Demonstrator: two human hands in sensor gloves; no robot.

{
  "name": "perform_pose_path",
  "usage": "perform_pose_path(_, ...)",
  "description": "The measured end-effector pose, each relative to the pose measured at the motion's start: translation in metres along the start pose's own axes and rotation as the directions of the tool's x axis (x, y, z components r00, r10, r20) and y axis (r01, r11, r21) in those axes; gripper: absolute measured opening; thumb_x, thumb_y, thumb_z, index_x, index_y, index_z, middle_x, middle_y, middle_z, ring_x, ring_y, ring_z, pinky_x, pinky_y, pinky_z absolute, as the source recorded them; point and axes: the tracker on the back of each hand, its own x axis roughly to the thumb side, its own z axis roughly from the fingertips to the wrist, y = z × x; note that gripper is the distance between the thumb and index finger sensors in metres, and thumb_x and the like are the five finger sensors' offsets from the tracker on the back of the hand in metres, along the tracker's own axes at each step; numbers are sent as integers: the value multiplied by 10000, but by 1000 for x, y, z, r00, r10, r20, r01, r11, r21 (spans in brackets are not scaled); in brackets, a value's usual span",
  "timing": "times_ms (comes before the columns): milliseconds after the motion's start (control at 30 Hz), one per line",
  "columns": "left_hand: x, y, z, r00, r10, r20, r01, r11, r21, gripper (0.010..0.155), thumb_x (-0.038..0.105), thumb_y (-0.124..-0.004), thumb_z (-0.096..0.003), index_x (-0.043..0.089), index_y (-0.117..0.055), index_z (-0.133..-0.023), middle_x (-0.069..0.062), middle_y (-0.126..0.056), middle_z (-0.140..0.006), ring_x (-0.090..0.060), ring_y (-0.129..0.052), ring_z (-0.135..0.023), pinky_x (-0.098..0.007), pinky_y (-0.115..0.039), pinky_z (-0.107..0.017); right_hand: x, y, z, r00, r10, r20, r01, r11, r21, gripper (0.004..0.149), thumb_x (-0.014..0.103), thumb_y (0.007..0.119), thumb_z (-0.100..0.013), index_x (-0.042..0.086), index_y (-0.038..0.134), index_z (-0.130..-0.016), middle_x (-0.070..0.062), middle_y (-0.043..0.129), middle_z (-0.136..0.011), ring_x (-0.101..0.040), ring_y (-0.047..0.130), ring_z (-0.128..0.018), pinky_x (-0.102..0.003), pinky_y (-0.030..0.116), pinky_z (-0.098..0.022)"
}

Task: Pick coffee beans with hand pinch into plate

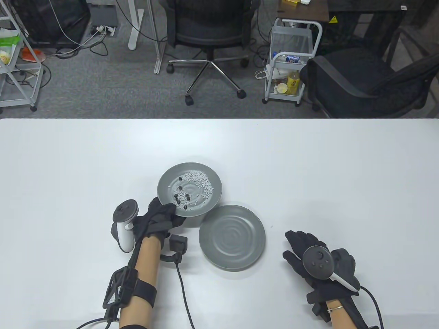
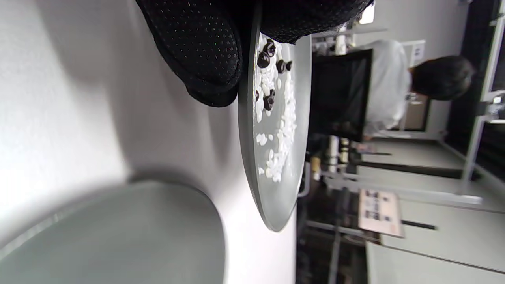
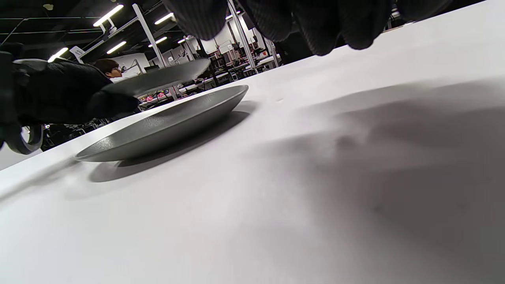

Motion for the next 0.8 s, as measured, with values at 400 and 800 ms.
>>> perform_pose_path(400, 3, -3, 88, 990, -33, 137, 43, 997, -67, 592, 206, -543, -679, -6, -205, -1116, -267, -593, -1095, -332, -891, -693, -309, -839, -479, 3, -2, 4, 1000, -1, 15, 1, 1000, -24, 608, 474, 518, -710, 149, 414, -1213, -226, 522, -1198, -512, 535, -1080, -660, 474, -739)
perform_pose_path(800, -30, -31, 101, 984, -29, 177, 73, 966, -247, 604, 219, -508, -680, 22, -151, -1125, -263, -583, -1079, -345, -858, -724, -340, -814, -507, 10, -6, 5, 999, -32, 38, 34, 998, -55, 597, 466, 516, -714, 155, 413, -1213, -223, 515, -1201, -508, 528, -1085, -663, 468, -740)
